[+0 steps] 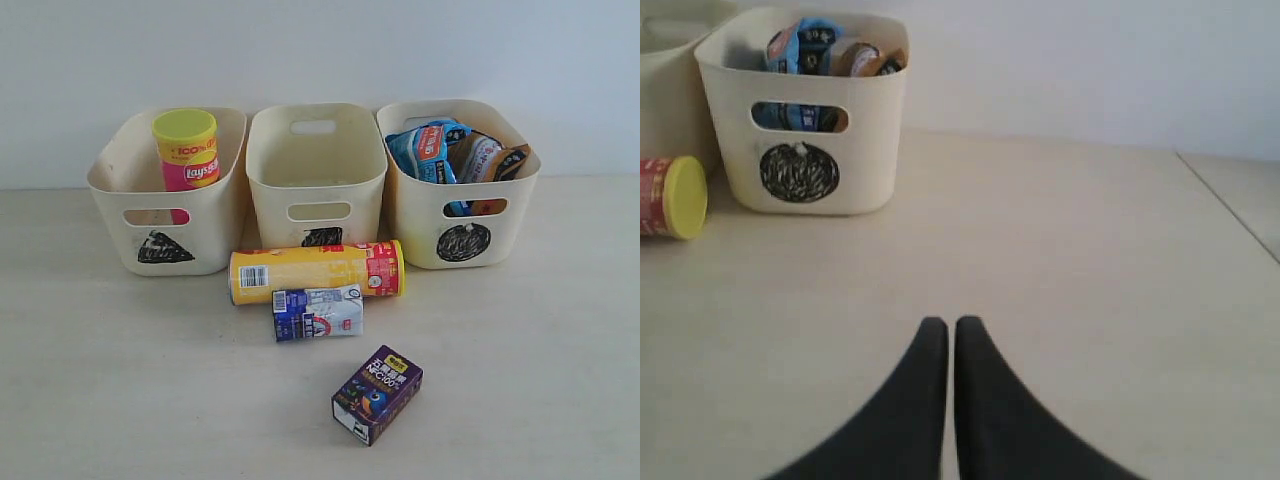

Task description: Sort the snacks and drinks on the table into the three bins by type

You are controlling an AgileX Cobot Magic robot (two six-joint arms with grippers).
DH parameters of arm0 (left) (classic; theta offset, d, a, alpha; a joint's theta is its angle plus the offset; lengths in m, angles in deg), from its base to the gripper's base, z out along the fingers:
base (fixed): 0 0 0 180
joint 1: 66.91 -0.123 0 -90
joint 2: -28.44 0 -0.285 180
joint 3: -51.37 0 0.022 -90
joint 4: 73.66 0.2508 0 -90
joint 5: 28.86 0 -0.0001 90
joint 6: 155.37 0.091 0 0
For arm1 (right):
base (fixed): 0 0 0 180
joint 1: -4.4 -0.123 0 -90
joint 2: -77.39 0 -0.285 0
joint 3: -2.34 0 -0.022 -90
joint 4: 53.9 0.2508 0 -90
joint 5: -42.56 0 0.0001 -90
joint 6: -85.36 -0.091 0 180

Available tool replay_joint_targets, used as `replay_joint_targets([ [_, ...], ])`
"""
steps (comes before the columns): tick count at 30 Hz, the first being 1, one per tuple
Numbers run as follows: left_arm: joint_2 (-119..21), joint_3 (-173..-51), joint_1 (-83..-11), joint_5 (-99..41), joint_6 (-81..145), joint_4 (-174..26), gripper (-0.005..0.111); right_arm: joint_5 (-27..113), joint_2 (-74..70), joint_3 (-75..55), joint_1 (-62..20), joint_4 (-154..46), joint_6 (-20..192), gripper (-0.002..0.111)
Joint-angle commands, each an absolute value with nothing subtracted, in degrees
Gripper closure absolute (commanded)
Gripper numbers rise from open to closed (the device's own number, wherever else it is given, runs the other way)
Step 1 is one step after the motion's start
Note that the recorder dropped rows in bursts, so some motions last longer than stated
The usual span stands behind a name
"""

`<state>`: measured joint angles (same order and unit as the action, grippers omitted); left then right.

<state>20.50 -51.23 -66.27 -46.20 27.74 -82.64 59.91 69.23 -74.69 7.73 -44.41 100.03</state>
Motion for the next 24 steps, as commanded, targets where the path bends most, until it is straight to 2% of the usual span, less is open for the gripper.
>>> replay_joint_targets([
  [1, 20.7, -51.4, -66.3, -45.4, 27.3, -82.9, 0.103, 60.8, 69.6, -74.9, 7.9, -45.6, 99.4, 0.108],
  [24, 20.7, -51.4, -66.3, -45.4, 27.3, -81.2, 0.103, 60.9, 69.6, -74.9, 7.9, -45.5, 99.4, 0.108],
])
